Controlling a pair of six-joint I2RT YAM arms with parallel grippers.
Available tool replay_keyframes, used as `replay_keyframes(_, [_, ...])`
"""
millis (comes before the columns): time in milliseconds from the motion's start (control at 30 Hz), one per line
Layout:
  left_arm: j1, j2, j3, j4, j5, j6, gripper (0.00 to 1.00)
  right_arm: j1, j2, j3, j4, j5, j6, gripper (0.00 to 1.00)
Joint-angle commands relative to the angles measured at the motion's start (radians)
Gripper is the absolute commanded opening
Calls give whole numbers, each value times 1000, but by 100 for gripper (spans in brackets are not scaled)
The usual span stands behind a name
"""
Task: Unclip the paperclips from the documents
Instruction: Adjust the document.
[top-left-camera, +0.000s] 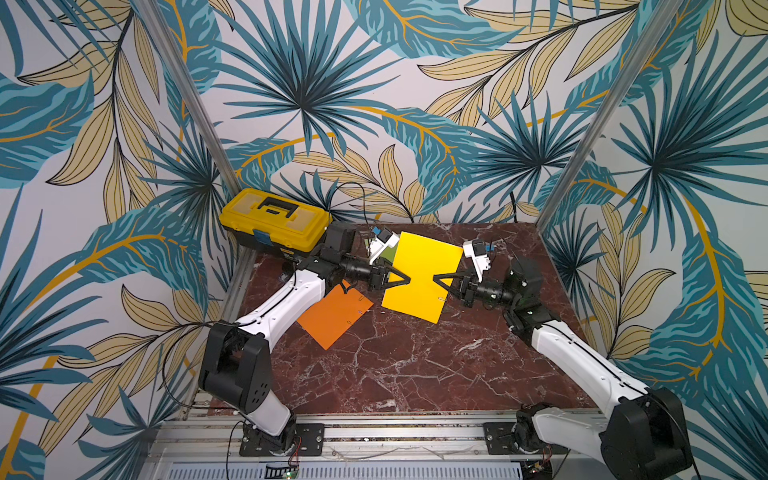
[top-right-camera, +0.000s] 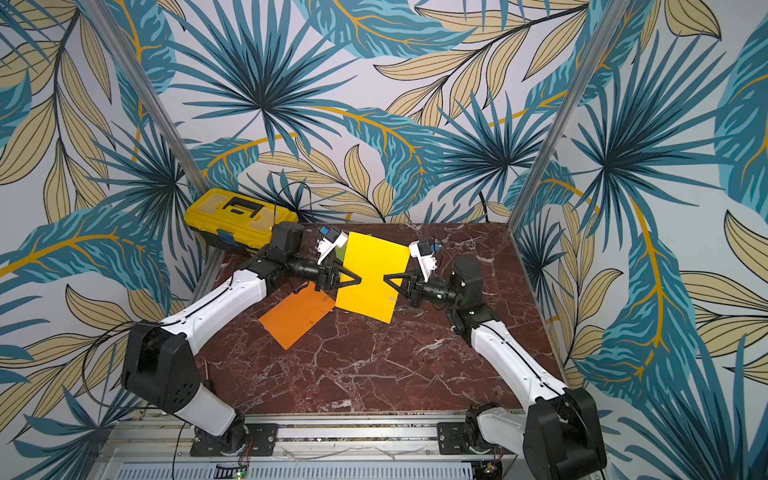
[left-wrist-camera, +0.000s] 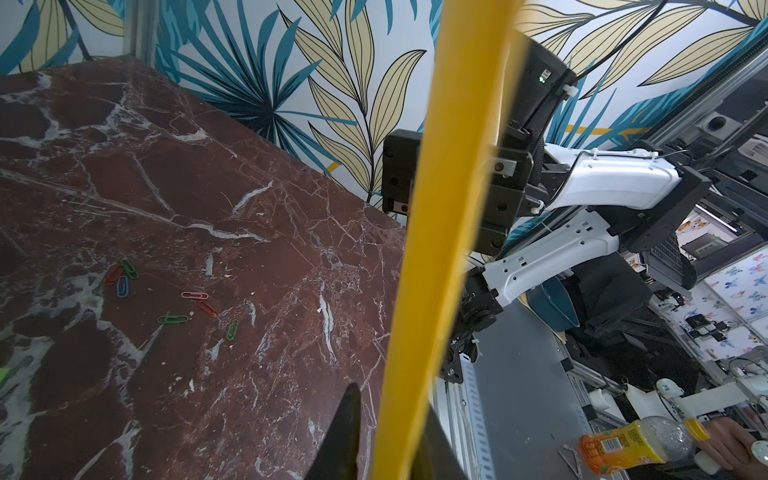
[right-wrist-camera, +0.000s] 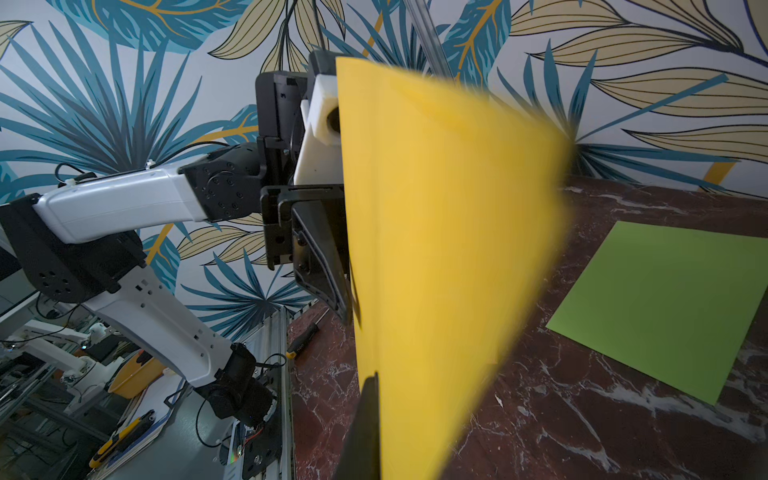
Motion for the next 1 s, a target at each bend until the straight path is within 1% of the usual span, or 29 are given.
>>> replay_keyframes(0, [5,20,-5,25,22,-6,22,-8,-20,16,6,20,-11,0])
replay_keyframes(233, [3,30,-3,25,28,-9,22,-13,-17,18,21,24,-1,0])
replay_keyframes(367, [0,35,-3,24,34,-11,21,-13,-7,20,32,19,6,0])
replay_keyframes(633, [-4,40,-1,24,39,-14,2,-13,7,18,29,23,6,0])
replay_keyframes(667, [-4,40,-1,25,39,-12,0,-13,9,17,27,25,5,0])
replay_keyframes(733, [-4,39,0,25,38,-12,0,-13,11,18,19,25,0,0])
replay_keyframes(800, [-3,34,0,25,38,-9,0,-13,10,21,0,26,-8,13])
replay_keyframes(867, [-1,30,-3,25,41,-6,0,-13,7,22,-28,31,-21,27])
replay_keyframes(967, [8,20,-8,35,47,-11,0,-16,-6,16,-81,37,-50,40])
